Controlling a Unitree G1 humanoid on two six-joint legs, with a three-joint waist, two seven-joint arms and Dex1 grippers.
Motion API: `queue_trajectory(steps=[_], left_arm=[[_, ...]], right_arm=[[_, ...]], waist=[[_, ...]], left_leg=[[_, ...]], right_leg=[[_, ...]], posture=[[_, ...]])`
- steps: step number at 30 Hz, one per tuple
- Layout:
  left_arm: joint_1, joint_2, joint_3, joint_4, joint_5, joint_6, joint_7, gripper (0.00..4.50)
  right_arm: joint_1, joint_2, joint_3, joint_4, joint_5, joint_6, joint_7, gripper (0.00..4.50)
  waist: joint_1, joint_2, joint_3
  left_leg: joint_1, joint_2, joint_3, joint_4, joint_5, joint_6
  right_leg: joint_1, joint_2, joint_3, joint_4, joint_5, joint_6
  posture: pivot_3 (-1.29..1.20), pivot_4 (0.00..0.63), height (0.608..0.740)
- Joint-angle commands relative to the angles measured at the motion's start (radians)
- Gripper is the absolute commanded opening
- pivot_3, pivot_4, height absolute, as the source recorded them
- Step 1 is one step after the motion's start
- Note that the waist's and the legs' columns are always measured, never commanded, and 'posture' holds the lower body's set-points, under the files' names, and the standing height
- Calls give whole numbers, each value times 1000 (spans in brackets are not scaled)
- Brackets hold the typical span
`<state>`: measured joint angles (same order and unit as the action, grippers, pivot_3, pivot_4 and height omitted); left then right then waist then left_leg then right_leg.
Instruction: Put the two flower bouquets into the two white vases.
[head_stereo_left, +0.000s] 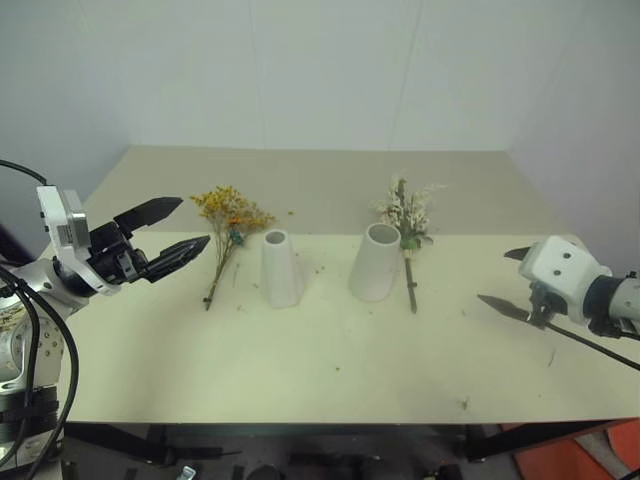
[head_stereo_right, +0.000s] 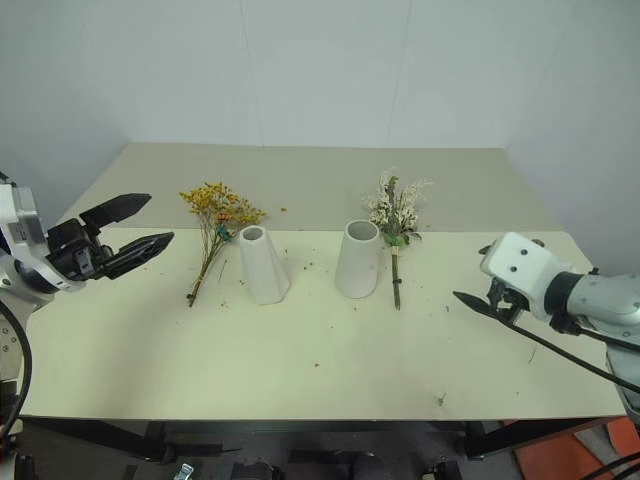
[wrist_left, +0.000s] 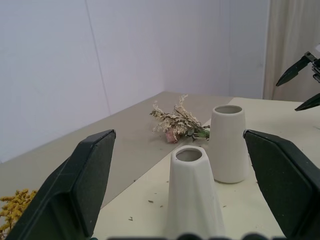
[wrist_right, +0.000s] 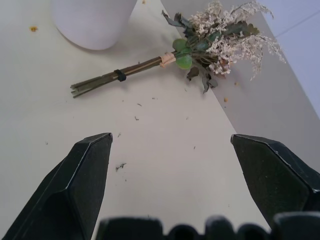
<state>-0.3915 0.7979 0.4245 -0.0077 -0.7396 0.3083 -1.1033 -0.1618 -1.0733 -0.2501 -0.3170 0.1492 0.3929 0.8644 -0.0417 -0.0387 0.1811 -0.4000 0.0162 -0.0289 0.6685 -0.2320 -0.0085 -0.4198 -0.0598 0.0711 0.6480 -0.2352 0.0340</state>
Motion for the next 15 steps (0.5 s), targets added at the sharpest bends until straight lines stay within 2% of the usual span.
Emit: queue_trajectory(steps=[1, 9, 12, 15], left_arm=[[6, 4, 36, -26, -11, -9, 13, 4474], [11, 6, 38, -34, -13, -9, 21, 4474], [15, 6, 36, -38, -10, -9, 26, 4474], [14, -5, 28, -61, -27, 9, 38, 4474]], right_arm=[[9, 2, -55, -33, -10, -7, -24, 4500], [-13, -5, -37, -14, -24, -22, -31, 4500], [-74, 25, -24, 4, -23, 26, -83, 4500], [-188, 59, 58, 52, -69, 139, -158, 4500]], waist=[[0, 0, 0], [0, 0, 0], [-3, 0, 0], [-5, 0, 0]], left_leg=[[0, 0, 0, 0, 0, 0], [0, 0, 0, 0, 0, 0], [0, 0, 0, 0, 0, 0], [1, 0, 0, 0, 0, 0]], right_leg=[[0, 0, 0, 0, 0, 0], [0, 0, 0, 0, 0, 0], [0, 0, 0, 0, 0, 0], [0, 0, 0, 0, 0, 0]], posture=[[0, 150, 740], [0, 150, 740], [0, 150, 740], [0, 150, 740]])
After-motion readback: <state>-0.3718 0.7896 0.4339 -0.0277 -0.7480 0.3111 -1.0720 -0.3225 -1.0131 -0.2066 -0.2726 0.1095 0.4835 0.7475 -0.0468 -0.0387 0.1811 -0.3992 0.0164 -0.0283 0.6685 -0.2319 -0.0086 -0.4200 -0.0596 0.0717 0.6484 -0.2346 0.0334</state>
